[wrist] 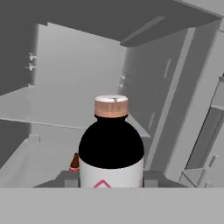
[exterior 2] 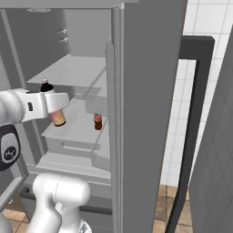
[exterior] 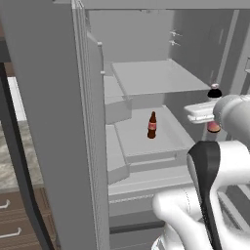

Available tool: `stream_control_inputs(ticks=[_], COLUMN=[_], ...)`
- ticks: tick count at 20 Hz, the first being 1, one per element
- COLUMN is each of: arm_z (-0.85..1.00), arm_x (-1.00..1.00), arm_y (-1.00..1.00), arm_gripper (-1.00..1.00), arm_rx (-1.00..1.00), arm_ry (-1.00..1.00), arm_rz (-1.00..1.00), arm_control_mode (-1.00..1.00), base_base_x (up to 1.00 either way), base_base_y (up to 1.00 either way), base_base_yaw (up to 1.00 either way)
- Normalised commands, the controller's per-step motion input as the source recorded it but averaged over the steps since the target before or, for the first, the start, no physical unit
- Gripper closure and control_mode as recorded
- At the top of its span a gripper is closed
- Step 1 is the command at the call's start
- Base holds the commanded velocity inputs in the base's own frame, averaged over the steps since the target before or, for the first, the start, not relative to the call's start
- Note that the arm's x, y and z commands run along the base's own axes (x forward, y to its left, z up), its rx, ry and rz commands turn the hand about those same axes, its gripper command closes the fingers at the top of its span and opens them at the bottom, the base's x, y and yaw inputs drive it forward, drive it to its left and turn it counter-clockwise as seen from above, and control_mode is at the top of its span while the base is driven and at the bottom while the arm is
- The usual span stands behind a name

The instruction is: Open the fridge, grab two sodas, and place both sodas inside the bowl with ice on the dining counter.

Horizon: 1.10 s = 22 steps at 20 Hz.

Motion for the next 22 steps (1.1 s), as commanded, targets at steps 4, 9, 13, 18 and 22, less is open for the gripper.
stream_control_inputs(ticks=[4,9,13,18,22], arm_z=[-0.11,-0.08,0.0,0.0,0.0], arm_x=[-0.29,-0.19,0.0,0.0,0.0], arm_y=[0.36,0.25,0.0,0.0,0.0], arm_gripper=[1.0,1.0,1.0,1.0,1.0], arm_rx=[-0.06,-0.05,0.0,0.0,0.0], arm_ry=[0.0,0.0,0.0,0.0,0.0], arm_rz=[0.12,0.07,0.0,0.0,0.0], arm_control_mode=[-1.0,1.0,1.0,1.0,1.0], base_base_x=[0.0,-0.22,-0.95,-1.0,-1.0], base_base_y=[0.0,0.1,0.3,0.37,0.31], base_base_yaw=[0.0,0.05,0.17,0.18,0.18])
